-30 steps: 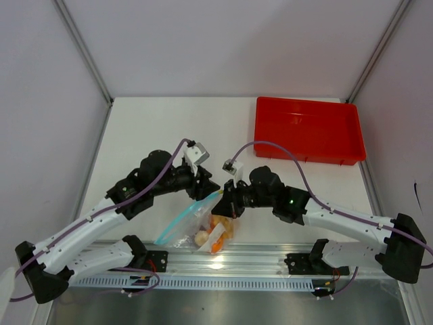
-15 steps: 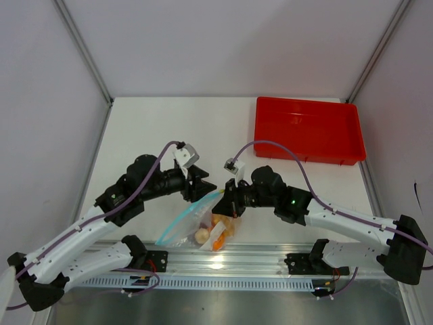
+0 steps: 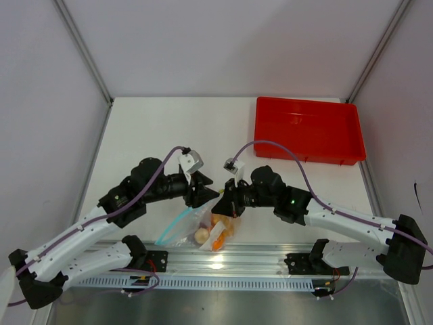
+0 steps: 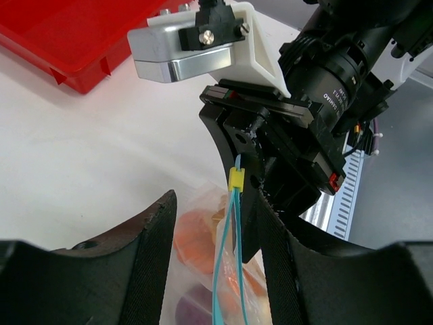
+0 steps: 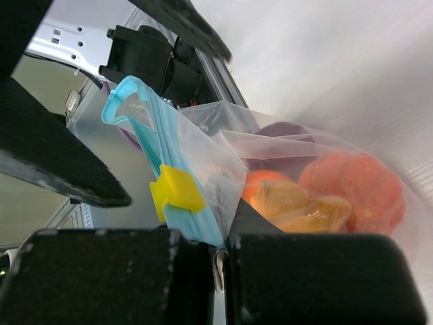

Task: Place the food in the zip-top bag and seal the zipper
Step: Zip the zipper food storage bag at the center of the board.

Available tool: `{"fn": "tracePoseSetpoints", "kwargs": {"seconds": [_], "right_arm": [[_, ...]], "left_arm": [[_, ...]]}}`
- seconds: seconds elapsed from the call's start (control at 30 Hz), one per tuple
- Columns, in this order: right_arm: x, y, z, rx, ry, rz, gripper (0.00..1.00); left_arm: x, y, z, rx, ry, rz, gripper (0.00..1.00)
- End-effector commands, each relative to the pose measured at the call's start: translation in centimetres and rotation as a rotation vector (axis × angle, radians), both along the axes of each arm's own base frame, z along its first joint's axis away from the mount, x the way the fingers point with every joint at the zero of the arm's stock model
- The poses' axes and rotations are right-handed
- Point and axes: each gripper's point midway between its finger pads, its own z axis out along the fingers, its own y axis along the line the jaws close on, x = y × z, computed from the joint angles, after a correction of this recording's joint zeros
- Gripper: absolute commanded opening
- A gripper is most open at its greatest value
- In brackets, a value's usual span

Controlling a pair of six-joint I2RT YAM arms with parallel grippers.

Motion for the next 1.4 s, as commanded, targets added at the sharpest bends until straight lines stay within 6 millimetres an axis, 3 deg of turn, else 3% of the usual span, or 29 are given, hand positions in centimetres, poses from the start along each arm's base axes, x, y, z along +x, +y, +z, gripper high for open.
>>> {"fn": "tracePoseSetpoints", "kwargs": {"seconds": [0.0,0.33,0.73,1.1,1.2,1.37], "right_arm": [[0.2,0.7,2.1,0.065,-0.035,0.003,0.00],[-0.1,0.6,2.4,0.073,-0.037,0.013,0.00],[-0.6,0.9,1.7,0.060,-0.031,0.039,0.00],[-0.7,0.9,1.3,0.051,-0.040,0.052,0.00],[-0.6,0.8,1.5,0.049,-0.050,0.052,0.00],[0.0,0.0,1.3,0.022,-0.068,0.038,0.03]], "left_arm": [[-0.1,-0.7,0.1,-0.014,-0.014,-0.016,0.53],[0.7,-1.4,-0.8,0.027,0.005,0.002,0.46],[0.9,-2.2,-0.1,0.025,0.000,-0.008,0.34],[-0.8,-2.6,0.4,0.003,0.012,-0.103,0.19],[-1.3,-2.7,0.2,0.000,0.026,-0.128,0.02],[-2.1,-2.5,0.2,-0.001,0.039,-0.157,0.01]]}}
